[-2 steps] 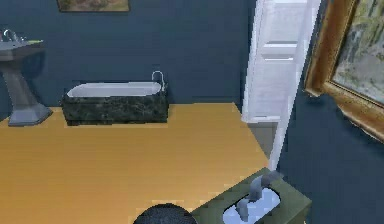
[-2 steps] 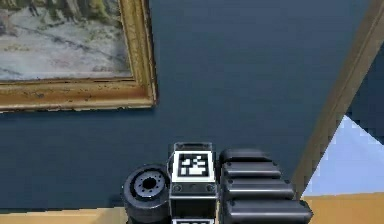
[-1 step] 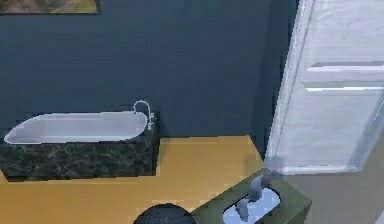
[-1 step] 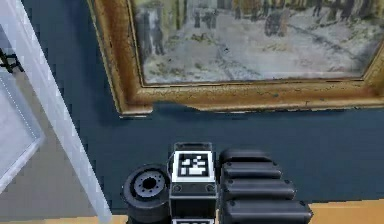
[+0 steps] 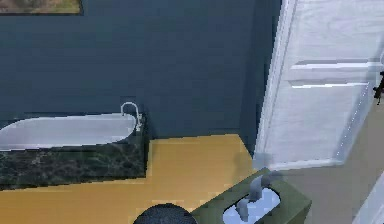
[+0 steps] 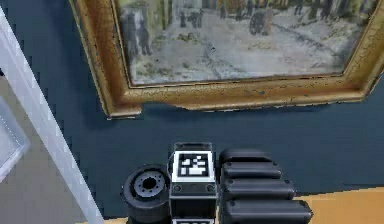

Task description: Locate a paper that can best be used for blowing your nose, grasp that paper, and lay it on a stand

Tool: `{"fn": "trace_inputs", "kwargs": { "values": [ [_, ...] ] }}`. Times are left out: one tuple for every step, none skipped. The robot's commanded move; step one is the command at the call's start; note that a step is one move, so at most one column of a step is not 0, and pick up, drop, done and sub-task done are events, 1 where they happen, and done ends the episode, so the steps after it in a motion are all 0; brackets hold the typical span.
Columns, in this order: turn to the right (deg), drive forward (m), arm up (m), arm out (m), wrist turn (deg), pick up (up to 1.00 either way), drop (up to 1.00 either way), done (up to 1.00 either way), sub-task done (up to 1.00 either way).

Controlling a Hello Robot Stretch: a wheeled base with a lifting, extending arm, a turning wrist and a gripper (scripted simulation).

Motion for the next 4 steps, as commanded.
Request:
{"fn": "trace_inputs", "kwargs": {
  "values": [
    [0.0, 0.40, 0.00, 0.00, 0.0, 0.00, 0.00, 0.00, 0.00],
    [24.0, 0.00, 0.00, 0.00, 0.0, 0.00, 0.00, 0.00, 0.00],
    [0.0, 0.65, 0.00, 0.00, 0.0, 0.00, 0.00, 0.00, 0.00],
    [45.0, 0.00, 0.00, 0.00, 0.0, 0.00, 0.00, 0.00, 0.00]
  ]
}}
